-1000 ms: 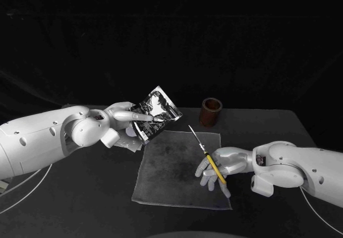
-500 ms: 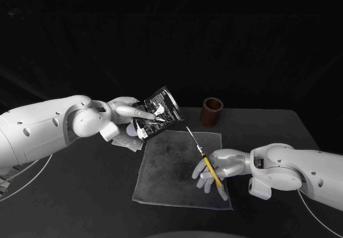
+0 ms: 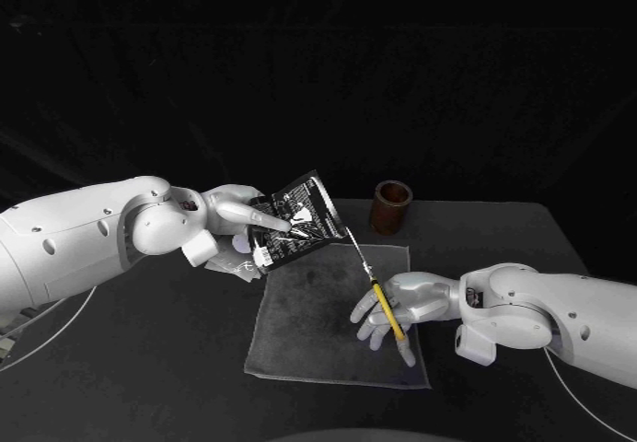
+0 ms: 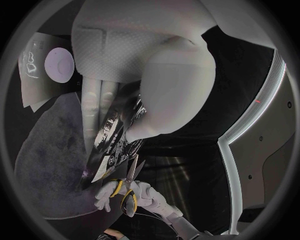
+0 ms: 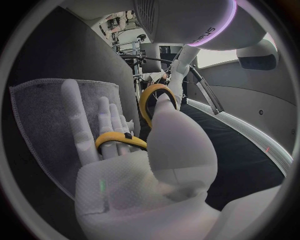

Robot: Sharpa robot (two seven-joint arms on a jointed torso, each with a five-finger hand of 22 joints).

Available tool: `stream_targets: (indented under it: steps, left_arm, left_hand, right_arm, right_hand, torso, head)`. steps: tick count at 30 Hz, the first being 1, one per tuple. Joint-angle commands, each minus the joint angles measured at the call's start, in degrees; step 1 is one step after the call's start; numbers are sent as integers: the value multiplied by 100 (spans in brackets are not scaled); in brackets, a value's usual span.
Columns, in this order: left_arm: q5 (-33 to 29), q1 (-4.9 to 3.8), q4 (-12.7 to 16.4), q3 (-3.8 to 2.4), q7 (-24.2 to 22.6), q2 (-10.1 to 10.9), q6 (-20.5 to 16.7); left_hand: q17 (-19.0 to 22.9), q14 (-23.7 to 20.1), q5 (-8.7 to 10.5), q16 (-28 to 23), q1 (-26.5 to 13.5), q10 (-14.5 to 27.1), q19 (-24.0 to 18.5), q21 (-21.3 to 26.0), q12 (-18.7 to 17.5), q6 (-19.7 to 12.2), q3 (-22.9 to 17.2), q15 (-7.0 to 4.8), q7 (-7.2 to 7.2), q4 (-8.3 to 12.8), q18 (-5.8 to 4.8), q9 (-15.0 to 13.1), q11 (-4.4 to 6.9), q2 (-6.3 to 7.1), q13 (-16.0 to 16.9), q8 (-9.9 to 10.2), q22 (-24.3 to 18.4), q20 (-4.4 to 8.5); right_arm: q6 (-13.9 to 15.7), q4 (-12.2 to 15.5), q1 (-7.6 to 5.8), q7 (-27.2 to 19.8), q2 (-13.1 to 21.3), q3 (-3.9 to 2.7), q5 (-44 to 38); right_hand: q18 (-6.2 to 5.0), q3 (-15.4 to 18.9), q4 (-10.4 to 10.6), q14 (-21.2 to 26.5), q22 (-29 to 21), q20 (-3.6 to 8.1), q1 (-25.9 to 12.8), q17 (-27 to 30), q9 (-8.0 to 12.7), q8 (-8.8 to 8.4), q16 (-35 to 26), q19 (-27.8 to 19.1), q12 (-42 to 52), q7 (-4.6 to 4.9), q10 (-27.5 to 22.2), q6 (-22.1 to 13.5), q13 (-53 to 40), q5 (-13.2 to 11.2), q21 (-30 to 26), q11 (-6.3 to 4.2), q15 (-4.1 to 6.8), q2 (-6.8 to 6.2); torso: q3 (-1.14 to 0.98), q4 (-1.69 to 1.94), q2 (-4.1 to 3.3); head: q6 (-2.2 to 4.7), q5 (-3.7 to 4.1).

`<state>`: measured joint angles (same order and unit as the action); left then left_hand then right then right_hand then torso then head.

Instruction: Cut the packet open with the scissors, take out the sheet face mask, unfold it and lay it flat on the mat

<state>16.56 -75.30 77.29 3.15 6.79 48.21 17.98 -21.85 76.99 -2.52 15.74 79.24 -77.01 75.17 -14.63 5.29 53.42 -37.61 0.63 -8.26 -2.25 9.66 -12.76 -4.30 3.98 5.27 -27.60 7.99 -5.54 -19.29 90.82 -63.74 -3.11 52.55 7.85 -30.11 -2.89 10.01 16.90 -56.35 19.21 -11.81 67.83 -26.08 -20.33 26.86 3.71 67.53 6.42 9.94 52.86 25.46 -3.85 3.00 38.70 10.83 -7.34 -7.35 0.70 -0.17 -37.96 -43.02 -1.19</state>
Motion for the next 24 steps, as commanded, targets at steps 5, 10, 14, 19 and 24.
stream_targets:
  steps: [5,10,14,19,24]
  left_arm:
    - [-30,-10,6,-4,-244,-5,66]
    - [-96,-10,11,-4,-351,7,-35]
    - [-128,-10,11,-4,-407,16,-97]
    - [-145,-9,10,-4,-428,17,-100]
    - [-151,-9,22,-4,-412,18,-37]
  left_hand:
    - [-34,12,-23,45,-2,-96,32,-43,18,-4,19,-11,16,-9,61,-1055,32,-55,8,-22,13,9]
    - [-46,12,-23,52,-5,-100,33,-47,20,-3,23,-13,18,-11,61,-1062,34,-53,11,-24,16,11]
    - [-50,12,-23,53,-6,-100,33,-48,19,-2,24,-13,19,-12,61,-1064,35,-53,12,-24,17,11]
    - [-54,11,-23,55,-7,-100,34,-50,19,-2,25,-14,19,-13,61,-1067,35,-52,12,-24,18,12]
    - [-60,11,-23,58,-10,-101,34,-52,19,-2,28,-15,20,-15,61,-1071,36,-50,13,-25,20,12]
  right_arm:
    - [-323,2,36,11,-19,20,222]
    - [-372,36,72,39,-1,28,247]
    - [-443,69,95,62,19,33,254]
    - [-505,85,126,64,28,37,259]
    - [-518,74,141,50,19,38,272]
  right_hand:
    - [-753,-37,8,79,-13,-44,5,53,-15,67,-7,-19,-14,170,-74,-173,5,-14,-2,3,-11,-73]
    - [-752,-39,8,114,-18,-53,3,84,-22,95,-8,-34,-14,185,-99,-198,7,-13,-3,12,-21,-86]
    - [-751,-17,13,220,-30,-80,-1,162,-32,145,-14,-62,-38,193,-203,-287,13,-11,0,46,-53,-161]
    - [-751,47,19,611,-50,-167,6,379,-58,259,-12,-139,-77,165,-424,-543,11,-4,17,133,-151,-283]
    - [-754,30,18,640,-51,-182,14,417,-70,303,-1,-147,-71,154,-451,-577,8,-7,31,142,-158,-244]
  torso:
    - [2,-3,3]
    - [2,-1,7]
    - [2,-1,3]
    - [-1,0,3]
    - [-4,3,2]
  head:
    - [-2,-7]
    - [-7,-1]
    - [-6,4]
    - [-7,7]
    - [-5,5]
